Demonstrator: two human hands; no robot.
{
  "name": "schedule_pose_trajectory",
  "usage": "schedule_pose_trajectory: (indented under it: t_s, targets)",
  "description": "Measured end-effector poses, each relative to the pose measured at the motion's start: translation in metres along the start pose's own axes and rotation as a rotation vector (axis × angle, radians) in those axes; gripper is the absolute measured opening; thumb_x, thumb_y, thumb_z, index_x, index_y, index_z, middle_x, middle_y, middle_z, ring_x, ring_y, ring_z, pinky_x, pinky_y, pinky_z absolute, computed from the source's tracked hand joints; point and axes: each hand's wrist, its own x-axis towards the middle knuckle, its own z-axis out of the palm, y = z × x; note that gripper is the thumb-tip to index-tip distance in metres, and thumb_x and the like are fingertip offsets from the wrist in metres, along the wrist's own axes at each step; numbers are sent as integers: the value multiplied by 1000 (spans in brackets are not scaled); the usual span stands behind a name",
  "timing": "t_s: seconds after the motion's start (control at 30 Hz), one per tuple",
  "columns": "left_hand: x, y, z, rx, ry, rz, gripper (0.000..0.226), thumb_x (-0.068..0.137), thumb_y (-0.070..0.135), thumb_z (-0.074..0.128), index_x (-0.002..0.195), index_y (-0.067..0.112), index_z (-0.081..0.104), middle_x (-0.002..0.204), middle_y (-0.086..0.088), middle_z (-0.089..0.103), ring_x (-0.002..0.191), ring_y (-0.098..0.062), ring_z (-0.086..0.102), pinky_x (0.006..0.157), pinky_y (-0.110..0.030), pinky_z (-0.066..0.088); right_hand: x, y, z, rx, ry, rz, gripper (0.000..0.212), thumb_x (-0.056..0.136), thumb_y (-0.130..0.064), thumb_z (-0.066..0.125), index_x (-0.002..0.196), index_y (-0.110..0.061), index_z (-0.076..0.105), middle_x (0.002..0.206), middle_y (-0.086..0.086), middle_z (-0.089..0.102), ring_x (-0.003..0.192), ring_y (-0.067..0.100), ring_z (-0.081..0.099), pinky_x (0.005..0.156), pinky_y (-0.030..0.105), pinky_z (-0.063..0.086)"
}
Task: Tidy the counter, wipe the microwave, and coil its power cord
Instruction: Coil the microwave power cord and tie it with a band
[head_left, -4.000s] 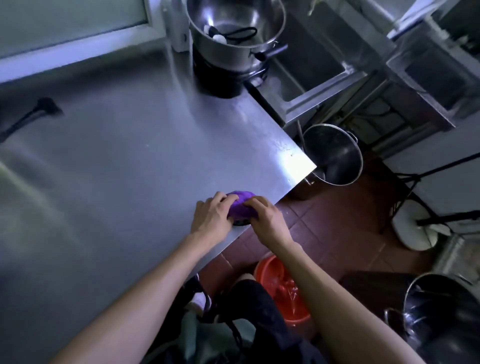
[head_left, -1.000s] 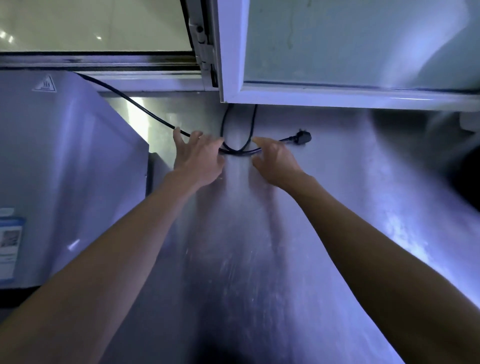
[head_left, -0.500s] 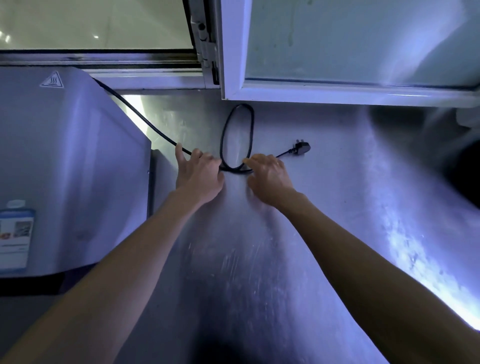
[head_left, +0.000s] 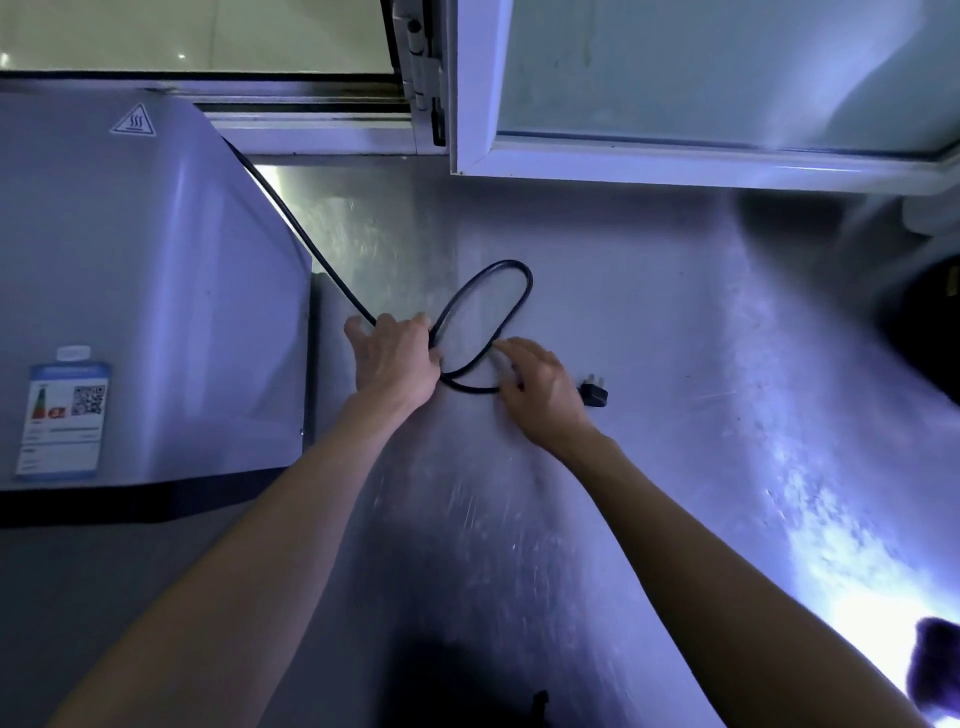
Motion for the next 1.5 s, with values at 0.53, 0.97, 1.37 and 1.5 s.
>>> schedule_pose_trajectory:
  t_s: [0.53, 0.97, 1.37, 1.5]
  targets:
    - [-53, -6, -22, -315, 135, 134, 14, 98, 25, 56, 111, 19, 55, 84, 5, 69, 77, -23, 64, 84, -40, 37, 25, -21, -41, 697, 204, 531, 61, 90, -18, 65, 142, -35, 38, 110, -6, 67, 91, 18, 70, 78, 47, 60]
    - [-86, -16, -74, -666, 266, 149, 20, 101, 35, 48, 95, 22, 62, 81, 4, 63, 81, -12, 60, 70, -44, 53, -19, -102, -131, 501, 255, 48, 31, 97, -18, 56, 126, -30, 60, 91, -8, 72, 79, 6, 66, 78, 33, 58]
    - [-91, 20, -134, -601, 456, 404, 37, 96, 11, 52, 131, 21, 59, 122, -1, 66, 103, -14, 59, 87, -5, 38, -42, -191, -218, 609, 358, -151, 26, 92, -7, 61, 110, -27, 67, 90, 0, 71, 78, 20, 72, 70, 35, 62]
    - [-92, 31, -141, -546, 421, 510, 31, 100, 13, 50, 130, 13, 59, 116, -7, 67, 100, -29, 63, 92, -46, 48, -48, -211, -238, 660, 417, -194, 25, 93, -2, 58, 112, -18, 67, 90, 3, 69, 79, 21, 72, 65, 32, 61]
